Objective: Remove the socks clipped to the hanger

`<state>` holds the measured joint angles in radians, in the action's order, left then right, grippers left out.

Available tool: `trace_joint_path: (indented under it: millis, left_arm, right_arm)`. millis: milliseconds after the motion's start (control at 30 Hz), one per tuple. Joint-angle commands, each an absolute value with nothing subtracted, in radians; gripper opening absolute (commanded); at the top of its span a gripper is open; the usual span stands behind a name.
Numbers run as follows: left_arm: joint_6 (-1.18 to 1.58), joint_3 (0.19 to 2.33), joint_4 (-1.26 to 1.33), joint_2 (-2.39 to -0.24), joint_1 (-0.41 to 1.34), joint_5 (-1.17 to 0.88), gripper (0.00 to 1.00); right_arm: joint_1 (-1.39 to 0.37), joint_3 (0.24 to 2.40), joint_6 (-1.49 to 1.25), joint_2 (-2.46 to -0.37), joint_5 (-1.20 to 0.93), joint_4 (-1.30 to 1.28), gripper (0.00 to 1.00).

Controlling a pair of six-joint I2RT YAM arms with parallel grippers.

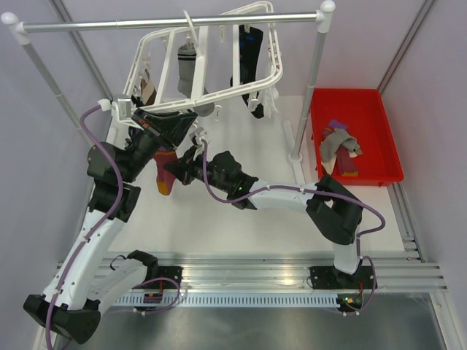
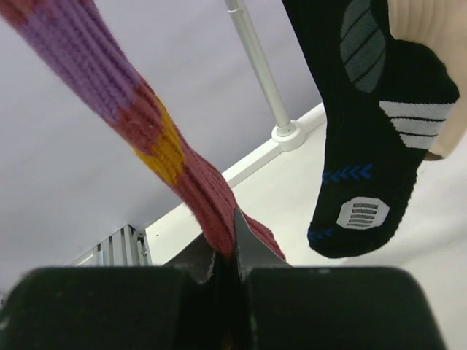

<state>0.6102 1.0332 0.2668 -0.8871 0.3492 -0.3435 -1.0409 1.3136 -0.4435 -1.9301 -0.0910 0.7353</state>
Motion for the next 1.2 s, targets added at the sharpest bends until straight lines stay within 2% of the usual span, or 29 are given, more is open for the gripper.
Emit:
trace_joint_path:
  millis: [0, 33, 67, 133, 167, 233, 267, 500, 767, 1167]
  left_arm:
    - [0.591, 1.055, 0.258, -0.899, 0.353, -0.388, 0.03]
    - [0.591, 1.058, 0.255, -0.902, 0.353, -0.397, 0.06]
    - [0.583, 1.057, 0.244, -0.902, 0.353, -0.405, 0.17]
    - [0.571, 1.06, 0.232, -0.9, 0.353, -0.436, 0.3]
    - [0.565, 1.063, 0.221, -0.899, 0.353, -0.446, 0.43]
    - [0.554, 1.071, 0.181, -0.893, 0.353, -0.468, 0.56]
    - [0.542, 1.074, 0.166, -0.885, 0.353, -0.474, 0.67]
    - [0.508, 1.062, 0.068, -0.824, 0.353, -0.567, 0.86]
    - [0.488, 1.0, 0.026, -0.733, 0.353, -0.666, 0.88]
    - [0.523, 0.835, -0.023, -0.585, 0.353, -0.666, 0.87]
  right_arm:
    - [-1.057, 1.299, -0.411, -1.858, -0.023, 0.703, 0.01]
    - [-1.066, 1.296, -0.405, -1.847, -0.012, 0.69, 0.01]
    - [-1.069, 1.293, -0.396, -1.824, -0.006, 0.672, 0.01]
    - [-1.078, 1.285, -0.376, -1.793, 0.035, 0.644, 0.01]
    - [-1.08, 1.284, -0.373, -1.784, 0.043, 0.618, 0.01]
    - [-1.08, 1.281, -0.365, -1.769, 0.066, 0.588, 0.01]
    - [-1.08, 1.278, -0.362, -1.755, 0.067, 0.562, 0.01]
    - [-1.08, 1.246, -0.35, -1.707, 0.094, 0.509, 0.01]
    - [-1.08, 1.236, -0.333, -1.655, 0.117, 0.46, 0.01]
    - [-1.08, 1.241, -0.322, -1.637, 0.118, 0.433, 0.01]
